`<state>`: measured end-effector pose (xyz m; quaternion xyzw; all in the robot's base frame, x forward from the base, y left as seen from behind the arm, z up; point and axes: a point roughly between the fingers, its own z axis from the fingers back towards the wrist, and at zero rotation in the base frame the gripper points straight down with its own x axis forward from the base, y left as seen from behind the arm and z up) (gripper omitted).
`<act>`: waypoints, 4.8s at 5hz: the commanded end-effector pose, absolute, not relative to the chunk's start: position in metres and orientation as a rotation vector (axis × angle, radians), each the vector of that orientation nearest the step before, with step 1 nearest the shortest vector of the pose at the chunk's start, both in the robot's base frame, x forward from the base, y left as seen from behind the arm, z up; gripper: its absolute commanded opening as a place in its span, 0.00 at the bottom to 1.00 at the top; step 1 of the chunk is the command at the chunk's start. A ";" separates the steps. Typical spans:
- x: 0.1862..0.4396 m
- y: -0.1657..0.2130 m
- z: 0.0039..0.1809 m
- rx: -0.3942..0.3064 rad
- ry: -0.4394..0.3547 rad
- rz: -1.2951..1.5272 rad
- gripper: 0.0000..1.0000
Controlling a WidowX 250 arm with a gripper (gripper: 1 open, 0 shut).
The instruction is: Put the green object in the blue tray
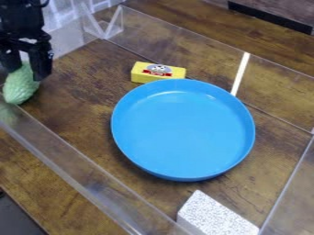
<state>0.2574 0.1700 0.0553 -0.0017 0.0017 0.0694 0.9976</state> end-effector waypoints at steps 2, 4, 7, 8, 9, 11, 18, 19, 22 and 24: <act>0.258 0.181 0.055 -0.005 -0.034 0.165 1.00; 0.263 0.181 0.041 -0.025 -0.029 0.168 1.00; 0.266 0.165 0.046 -0.018 -0.020 0.130 0.00; 0.268 0.156 0.052 -0.009 -0.017 0.106 0.00; 0.269 0.147 0.059 0.002 -0.017 0.085 0.00; 0.274 0.113 0.079 0.024 -0.030 0.019 0.00; 0.302 -0.092 0.091 -0.004 -0.122 -0.297 0.00; 0.311 -0.089 0.089 -0.019 -0.153 -0.303 0.00; 0.328 -0.078 0.093 -0.014 -0.206 -0.297 0.00; 0.325 -0.080 0.080 -0.018 -0.168 -0.274 1.00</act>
